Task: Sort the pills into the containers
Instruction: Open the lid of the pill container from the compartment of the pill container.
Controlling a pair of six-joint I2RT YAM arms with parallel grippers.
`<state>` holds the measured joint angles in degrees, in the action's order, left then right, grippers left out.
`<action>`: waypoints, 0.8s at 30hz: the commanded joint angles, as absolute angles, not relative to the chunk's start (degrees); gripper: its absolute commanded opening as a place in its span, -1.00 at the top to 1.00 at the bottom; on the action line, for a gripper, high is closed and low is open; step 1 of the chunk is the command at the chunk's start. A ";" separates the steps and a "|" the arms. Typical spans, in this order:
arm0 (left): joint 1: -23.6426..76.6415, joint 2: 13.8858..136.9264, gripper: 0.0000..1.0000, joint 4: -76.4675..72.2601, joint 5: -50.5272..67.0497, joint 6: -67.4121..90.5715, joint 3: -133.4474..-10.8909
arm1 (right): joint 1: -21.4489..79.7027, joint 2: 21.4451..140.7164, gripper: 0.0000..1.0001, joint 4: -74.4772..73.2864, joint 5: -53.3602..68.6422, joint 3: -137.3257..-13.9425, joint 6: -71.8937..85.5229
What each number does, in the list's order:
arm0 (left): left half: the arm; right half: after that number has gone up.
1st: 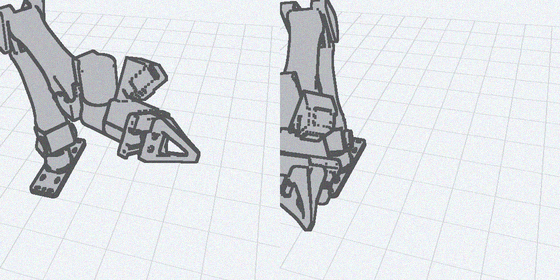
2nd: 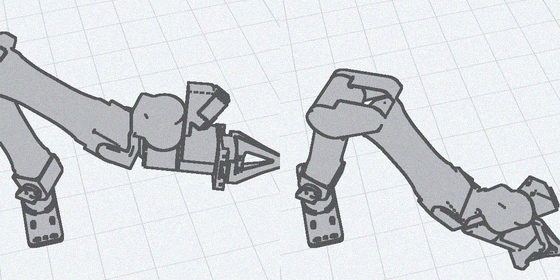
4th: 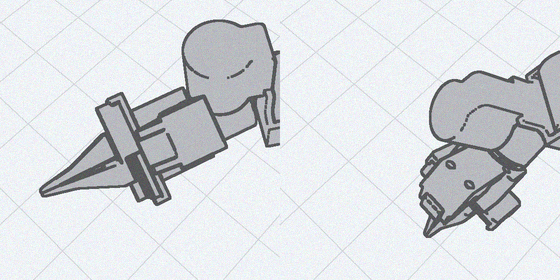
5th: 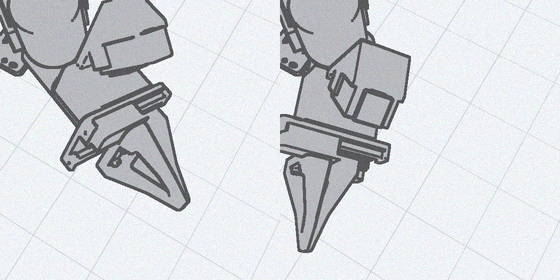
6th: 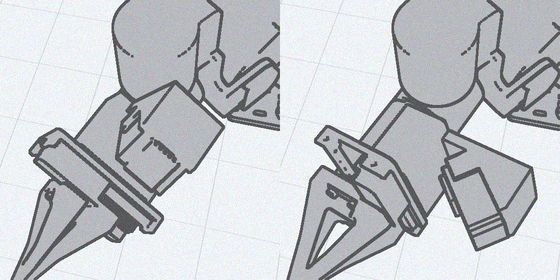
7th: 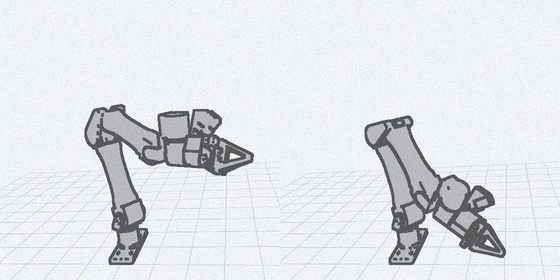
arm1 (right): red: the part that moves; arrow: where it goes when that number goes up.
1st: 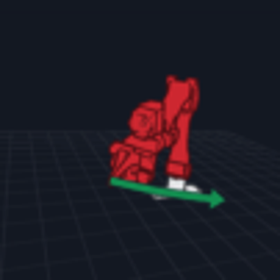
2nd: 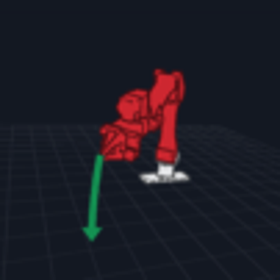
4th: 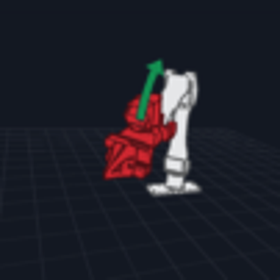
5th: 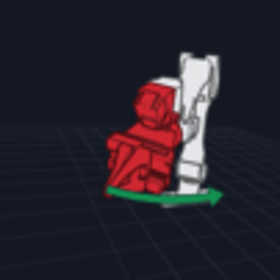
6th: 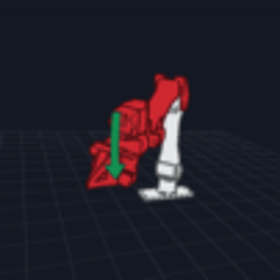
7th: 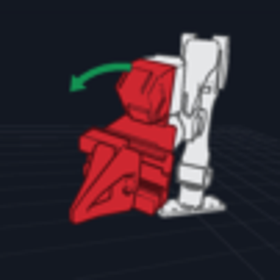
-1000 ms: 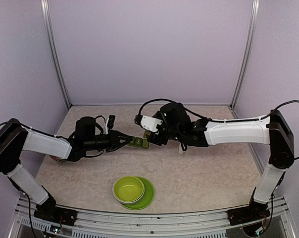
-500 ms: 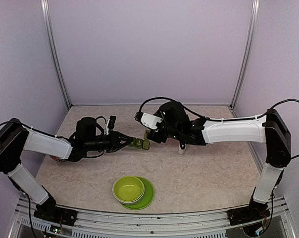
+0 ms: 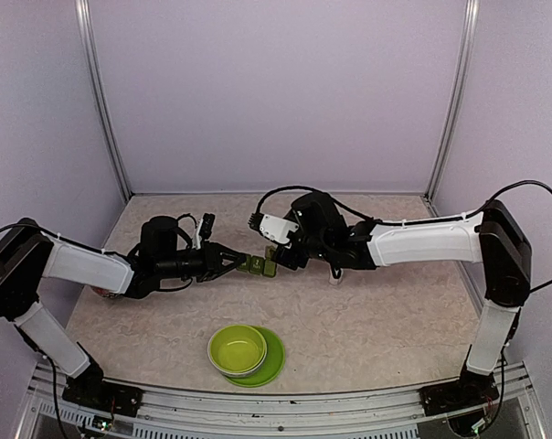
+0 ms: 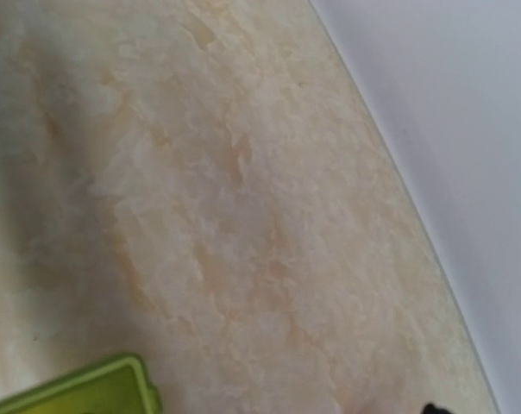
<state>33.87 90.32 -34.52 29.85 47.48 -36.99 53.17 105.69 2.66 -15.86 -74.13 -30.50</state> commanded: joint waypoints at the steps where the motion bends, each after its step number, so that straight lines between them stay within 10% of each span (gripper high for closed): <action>1: 34.28 89.30 0.64 -35.58 31.49 45.68 -37.31 | 52.76 106.91 -0.60 0.50 -13.89 -75.23 -30.27; 24: 34.64 88.85 0.64 -31.91 32.87 41.24 -39.44 | 50.47 109.23 -0.61 -10.71 -2.18 -80.36 -31.64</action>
